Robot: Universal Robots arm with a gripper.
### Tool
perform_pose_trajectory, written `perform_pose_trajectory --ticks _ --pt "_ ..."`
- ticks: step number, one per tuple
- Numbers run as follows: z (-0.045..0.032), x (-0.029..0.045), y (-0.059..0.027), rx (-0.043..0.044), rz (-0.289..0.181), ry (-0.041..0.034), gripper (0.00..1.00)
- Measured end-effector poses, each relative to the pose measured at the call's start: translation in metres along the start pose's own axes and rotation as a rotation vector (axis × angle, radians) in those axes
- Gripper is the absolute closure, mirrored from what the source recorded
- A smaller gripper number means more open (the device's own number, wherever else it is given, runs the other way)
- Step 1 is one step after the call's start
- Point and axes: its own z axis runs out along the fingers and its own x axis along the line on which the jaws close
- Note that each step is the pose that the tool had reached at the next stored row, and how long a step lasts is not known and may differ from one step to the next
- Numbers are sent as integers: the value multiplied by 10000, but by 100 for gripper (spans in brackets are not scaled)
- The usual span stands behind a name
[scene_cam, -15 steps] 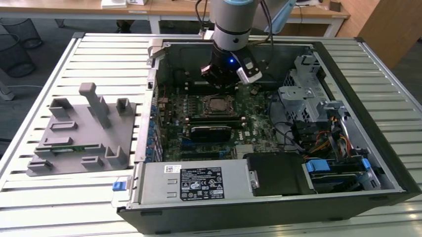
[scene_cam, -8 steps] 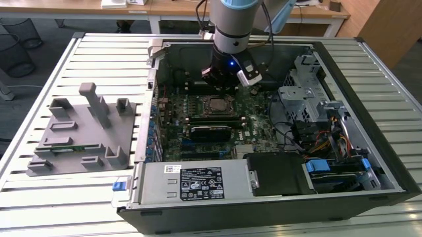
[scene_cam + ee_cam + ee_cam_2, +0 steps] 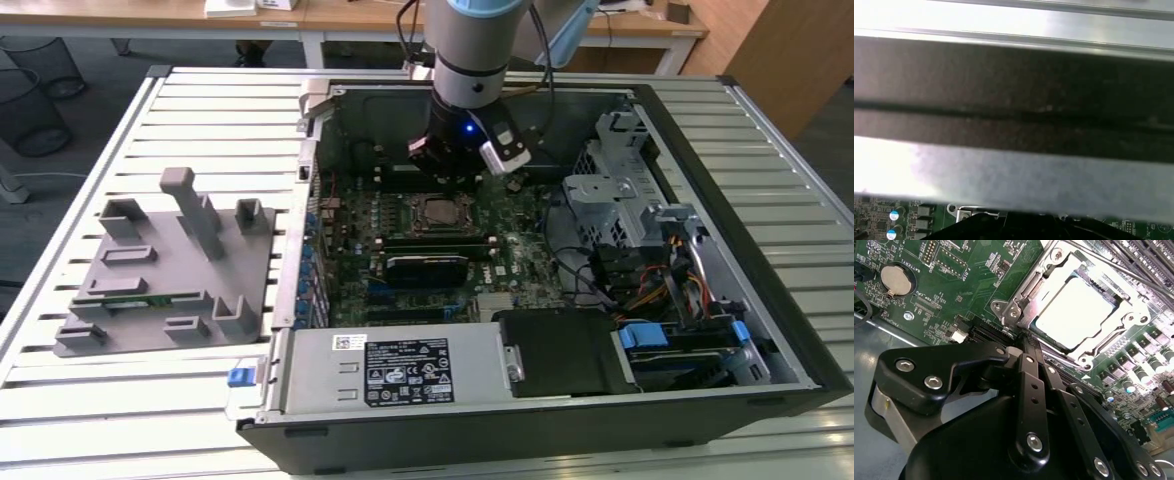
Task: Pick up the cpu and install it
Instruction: 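Install the first cpu locking lever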
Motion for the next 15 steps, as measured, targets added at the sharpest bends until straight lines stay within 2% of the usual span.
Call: perform_pose_trajectory --ticks 3,9,15 --pt "-7 1 0 48 0 6 89" --pt "-12 0 0 58 1 5 89" --pt "21 -9 -2 178 3 19 89"
